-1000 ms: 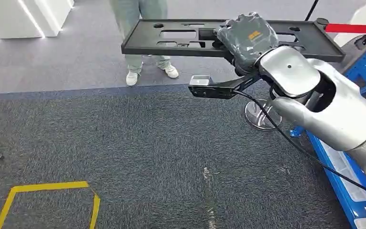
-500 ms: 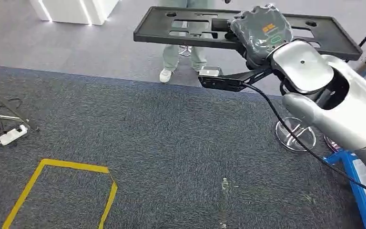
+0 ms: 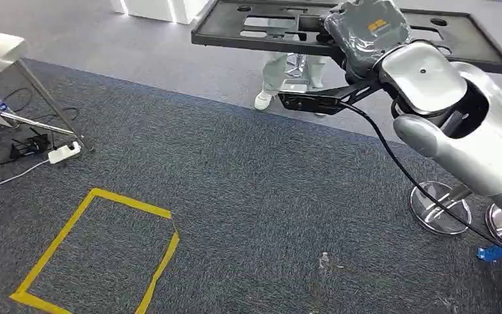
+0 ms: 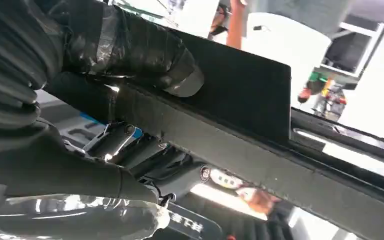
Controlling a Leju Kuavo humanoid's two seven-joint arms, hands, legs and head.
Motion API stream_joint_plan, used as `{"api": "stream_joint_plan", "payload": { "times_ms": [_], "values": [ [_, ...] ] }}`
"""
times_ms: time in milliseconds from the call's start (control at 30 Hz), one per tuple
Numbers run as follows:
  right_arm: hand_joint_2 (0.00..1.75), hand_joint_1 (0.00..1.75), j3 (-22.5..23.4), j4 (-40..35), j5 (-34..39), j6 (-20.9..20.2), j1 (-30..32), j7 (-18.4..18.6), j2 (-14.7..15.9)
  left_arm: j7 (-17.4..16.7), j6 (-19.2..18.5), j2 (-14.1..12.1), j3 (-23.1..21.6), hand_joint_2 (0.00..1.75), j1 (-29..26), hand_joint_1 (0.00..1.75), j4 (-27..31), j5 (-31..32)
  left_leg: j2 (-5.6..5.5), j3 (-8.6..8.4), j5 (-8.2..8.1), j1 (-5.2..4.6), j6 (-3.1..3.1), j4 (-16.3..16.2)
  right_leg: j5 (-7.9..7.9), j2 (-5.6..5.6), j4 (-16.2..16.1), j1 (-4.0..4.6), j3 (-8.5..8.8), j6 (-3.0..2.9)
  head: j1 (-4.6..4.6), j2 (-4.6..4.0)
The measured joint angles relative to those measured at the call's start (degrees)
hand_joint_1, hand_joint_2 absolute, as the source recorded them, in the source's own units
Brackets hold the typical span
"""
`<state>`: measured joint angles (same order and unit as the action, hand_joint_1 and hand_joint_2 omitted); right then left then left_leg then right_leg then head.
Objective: Take the parts from the cabinet and place them on the table.
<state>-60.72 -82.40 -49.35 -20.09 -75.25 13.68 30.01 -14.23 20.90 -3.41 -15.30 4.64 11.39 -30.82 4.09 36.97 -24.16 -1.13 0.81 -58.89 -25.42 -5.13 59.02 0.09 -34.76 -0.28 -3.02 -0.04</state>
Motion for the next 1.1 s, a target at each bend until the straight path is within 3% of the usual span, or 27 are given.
{"api": "stream_joint_plan", "payload": {
  "times_ms": [33,133,167,200,233,300,333,367,400,433,467,500,533,600,633,667,700,733,800,833,867,900,933,967,1000,1033,1100],
  "values": [
    [1.75,1.75,0.09,0.11,0.00,-0.04,-0.01,0.07,0.29,-0.02,0.02,0.02,0.00,1.75,0.13,0.00,0.00,0.02,-0.66,0.24,0.32,0.09,0.44,0.02,0.02,-0.27,-0.09,-0.04,0.02,0.21,0.15,0.00],
    [1.75,1.75,0.11,0.15,0.17,-0.13,0.06,0.09,0.33,-0.11,0.42,-0.02,0.00,1.75,0.01,0.00,0.00,0.04,-2.56,0.49,0.62,-0.08,1.00,0.57,-0.22,-2.13,-0.19,0.00,0.30,0.87,0.09,0.00],
    [1.75,1.75,0.15,0.17,0.17,-0.13,0.15,0.11,0.33,-0.11,0.46,0.09,-0.02,1.75,-0.11,0.00,0.00,0.09,-2.95,-0.12,1.00,0.47,1.33,1.14,-0.79,-0.89,0.41,-0.07,-0.21,1.33,0.09,0.00],
    [1.75,1.75,0.20,0.20,0.17,-0.20,0.16,0.18,0.35,-0.11,0.48,0.09,-0.02,1.75,-0.16,0.00,0.00,0.09,-3.69,-0.22,1.02,0.56,1.50,1.32,-1.91,2.16,1.92,-0.48,-0.56,1.37,0.13,0.00],
    [1.75,1.75,0.31,0.22,0.17,-0.31,0.03,0.17,0.35,-0.07,0.48,0.07,-0.02,1.75,-0.17,0.00,0.00,0.15,-4.11,-0.24,1.08,0.67,1.68,1.30,-3.96,4.10,5.52,-0.38,-2.22,1.31,0.26,0.00],
    [1.75,1.75,0.37,0.24,0.17,-0.37,0.10,0.18,0.46,0.22,0.28,0.07,-0.04,1.75,-0.09,0.00,0.00,0.15,-5.42,-0.29,1.05,0.68,1.87,1.18,-7.44,5.16,14.55,-0.44,-6.74,1.45,0.33,0.00],
    [1.75,1.75,0.35,0.31,0.17,-0.42,0.26,0.17,0.46,0.42,0.06,0.07,-0.07,1.75,-0.08,0.00,0.00,0.15,-6.24,-0.21,0.99,0.68,1.89,0.98,-7.76,5.15,17.55,-0.49,-8.62,1.54,0.28,0.00],
    [1.75,1.75,0.35,0.35,0.15,-0.44,0.36,0.17,0.48,0.55,-0.18,0.09,-0.09,1.75,-0.09,0.00,0.00,0.15,-6.99,-0.21,0.91,0.77,1.88,0.75,-6.61,5.16,17.30,-0.60,-8.91,1.60,0.31,0.00],
    [1.75,1.75,0.35,0.42,0.13,-0.44,0.37,0.18,0.48,0.61,-0.39,0.09,-0.11,1.75,-0.09,0.00,0.00,0.15,-7.87,-0.20,0.71,0.91,1.78,0.39,-4.17,5.19,14.31,-0.75,-7.83,1.61,0.28,0.00],
    [1.75,1.75,0.35,0.46,-0.04,-0.44,0.32,0.15,0.59,0.68,-0.48,0.11,-0.13,1.75,-0.09,0.00,0.00,0.11,-8.71,-0.22,0.45,1.14,1.52,-0.04,-1.35,5.46,9.63,-0.95,-5.71,1.69,0.28,0.00],
    [1.75,1.75,0.37,0.46,-0.24,-0.44,0.18,0.15,0.74,0.68,-0.35,0.11,-0.13,1.75,-0.09,0.00,0.00,-0.04,-9.55,-0.14,0.06,1.31,1.11,-0.63,1.36,6.69,4.11,-1.37,-3.16,1.98,0.33,0.00],
    [1.75,1.75,0.35,0.48,-0.37,-0.46,0.07,0.13,0.94,0.66,-0.04,0.09,-0.13,1.75,-0.17,0.00,0.00,-0.18,-10.26,0.39,-0.21,1.42,0.70,-0.93,-0.20,10.14,2.75,-1.95,-2.38,2.34,0.31,0.00],
    [1.75,1.75,0.35,0.44,-0.42,-0.52,-0.26,0.04,1.01,0.50,0.53,0.04,-0.13,1.75,0.12,0.00,0.00,-0.26,-10.91,1.06,-0.21,1.28,0.42,-2.11,0.13,10.72,1.97,-1.91,-2.17,2.13,0.17,0.02],
    [1.75,1.75,0.41,0.48,-0.44,-0.79,-0.24,0.02,1.27,0.02,2.42,0.07,-0.13,1.75,-0.14,0.00,0.00,-0.42,-12.36,1.49,0.27,1.82,-0.25,-1.24,0.11,9.13,2.26,-1.17,-2.22,1.43,0.22,0.02],
    [1.75,1.75,0.41,0.48,-0.44,-0.87,-0.27,0.02,1.27,-0.02,3.15,0.07,-0.13,1.75,-0.30,0.00,0.00,-0.41,-13.04,1.61,0.44,1.98,-0.55,-1.23,0.25,8.35,2.15,-1.23,-2.16,1.08,0.37,0.00],
    [1.75,1.75,0.41,0.48,-0.44,-0.96,-0.55,0.04,1.27,-0.15,3.78,0.02,-0.13,1.75,-0.43,0.00,0.00,-0.42,-12.20,2.11,0.14,2.02,-0.59,-1.49,0.41,7.44,1.89,-1.49,-2.00,0.47,0.48,0.00],
    [1.75,1.75,0.44,0.48,-0.44,-1.03,-0.62,0.11,1.27,-0.24,4.17,0.15,-0.13,1.75,-0.53,0.00,0.00,-0.42,-8.40,2.61,-0.94,1.41,-0.83,-3.09,0.38,6.78,1.75,-1.35,-1.83,0.15,-0.12,0.00],
    [1.75,1.75,0.48,0.48,-0.44,-1.03,-0.84,0.11,1.31,-0.43,4.54,0.13,-0.15,1.75,-0.51,0.00,0.00,-0.39,-6.30,4.02,-2.75,1.47,-1.02,-6.20,0.43,6.25,1.65,-1.11,-1.86,-0.13,-0.39,0.00],
    [1.75,1.75,0.48,0.46,-0.37,-0.96,-0.91,0.39,1.33,-0.72,4.85,0.15,-0.15,1.75,-0.12,0.00,0.00,-0.37,-4.74,8.08,-6.59,1.51,-0.97,-14.82,0.40,4.75,1.66,-0.57,-1.92,-0.36,-0.39,0.00],
    [1.75,1.75,0.46,0.48,-0.24,-0.92,-0.73,0.55,1.33,-1.01,4.85,0.18,-0.17,1.75,-0.03,0.00,0.00,-0.39,-4.66,9.42,-7.45,1.48,-0.72,-17.75,0.35,4.01,1.66,-0.31,-1.92,-0.45,-0.50,0.00],
    [1.75,1.75,0.46,0.46,-0.20,-0.81,-0.39,0.74,1.33,-1.44,4.70,0.20,-0.18,1.75,-0.04,0.00,0.00,-0.54,-4.66,9.52,-7.12,1.40,-0.39,-18.31,0.27,3.22,1.67,-0.05,-1.89,-0.57,-0.42,0.00],
    [1.75,1.75,0.46,0.46,-0.20,-0.68,-0.12,0.83,1.33,-1.64,4.50,0.20,-0.17,1.75,-0.04,0.00,0.00,-0.61,-4.63,8.16,-5.58,1.13,0.02,-16.00,0.21,2.49,1.68,0.15,-1.86,-0.66,-0.39,0.00],
    [1.75,1.75,0.46,0.48,-0.22,-0.57,0.08,0.87,1.31,-1.68,4.24,0.20,-0.17,1.75,-0.02,0.00,0.00,-0.74,-4.29,5.51,-3.30,0.69,0.49,-11.47,0.14,1.73,1.68,0.30,-1.71,-0.77,-0.42,0.00],
    [1.75,1.75,0.46,0.48,-0.39,-0.41,0.11,0.94,1.25,-1.70,3.96,0.17,-0.17,1.75,-0.09,0.00,0.00,-0.98,-2.99,2.43,-1.09,-0.04,1.07,-6.22,0.07,1.04,1.65,0.33,-1.52,-0.84,-0.44,0.00],
    [1.75,1.75,0.46,0.46,-0.57,-0.26,0.10,0.98,1.25,-1.70,3.71,0.04,-0.17,1.75,-0.08,0.00,0.00,-1.20,0.27,0.32,-0.82,-1.13,1.82,-1.71,0.01,0.40,1.48,0.30,-1.29,-0.84,-0.42,0.00],
    [1.75,1.75,0.46,0.48,-0.79,-0.02,0.08,1.05,1.27,-1.70,3.43,-0.09,-0.17,1.75,0.08,0.00,0.00,-1.27,1.72,-0.28,-1.38,-1.73,2.30,-0.61,0.03,-0.28,1.30,0.60,-1.22,-0.70,-0.35,0.00],
    [1.75,1.75,0.46,0.48,-0.90,0.02,0.34,1.14,1.25,-1.68,3.39,-0.13,-0.17,1.75,0.29,0.00,0.00,-1.57,0.01,-0.14,-0.95,-1.88,2.68,-0.21,0.11,-1.68,0.93,0.43,-1.12,-0.40,-0.50,0.00]
  ]
}}
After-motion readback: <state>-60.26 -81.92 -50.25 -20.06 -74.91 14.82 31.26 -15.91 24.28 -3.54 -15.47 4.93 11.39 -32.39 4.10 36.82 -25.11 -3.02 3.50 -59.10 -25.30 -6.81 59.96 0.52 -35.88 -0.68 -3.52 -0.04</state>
